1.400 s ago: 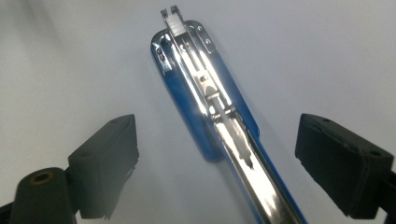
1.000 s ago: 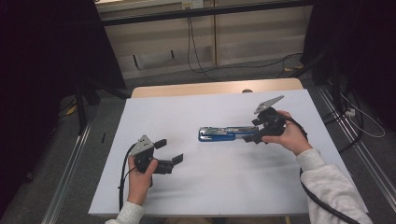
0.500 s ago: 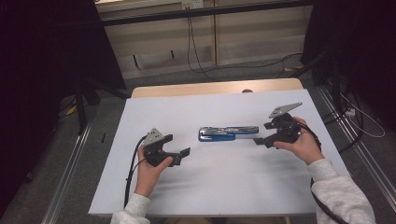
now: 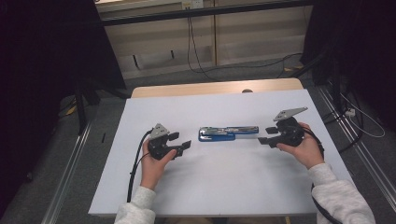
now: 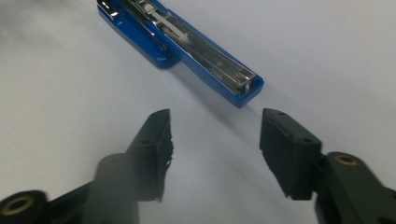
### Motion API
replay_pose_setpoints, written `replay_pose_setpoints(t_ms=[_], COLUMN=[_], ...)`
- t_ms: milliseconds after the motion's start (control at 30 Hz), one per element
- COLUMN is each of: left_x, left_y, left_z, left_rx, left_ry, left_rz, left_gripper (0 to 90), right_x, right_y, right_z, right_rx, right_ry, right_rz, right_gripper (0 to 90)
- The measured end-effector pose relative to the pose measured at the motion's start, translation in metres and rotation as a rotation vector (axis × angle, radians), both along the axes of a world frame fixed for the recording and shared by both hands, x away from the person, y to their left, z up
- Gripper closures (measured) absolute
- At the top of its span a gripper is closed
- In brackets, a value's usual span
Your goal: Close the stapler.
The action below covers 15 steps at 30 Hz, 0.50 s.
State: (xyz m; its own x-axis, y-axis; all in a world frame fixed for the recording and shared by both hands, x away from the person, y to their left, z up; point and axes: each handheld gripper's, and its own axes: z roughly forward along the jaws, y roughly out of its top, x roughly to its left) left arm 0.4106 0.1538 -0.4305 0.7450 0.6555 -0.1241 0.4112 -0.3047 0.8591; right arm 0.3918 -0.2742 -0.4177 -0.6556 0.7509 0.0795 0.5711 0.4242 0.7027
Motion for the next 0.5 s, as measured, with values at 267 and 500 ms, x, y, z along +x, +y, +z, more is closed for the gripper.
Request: replay_pose_setpoints(t_ms=[267, 500], left_x=[0.010, 0.022], left_y=[-0.005, -0.014], left_z=[0.000, -0.009], left_rx=[0.028, 0.038], left_ry=[0.039, 0.091], left_rz=[-0.017, -0.006], left_gripper=[62.8, 82.1], right_x=[-0.002, 0.000], right_y=[-0.002, -0.003], right_z=[-0.003, -0.009], right_rx=[-0.010, -0.042], right_ry=[-0.010, -0.006], right_rz=[-0.025, -0.046], right_gripper=[68.3, 86.5])
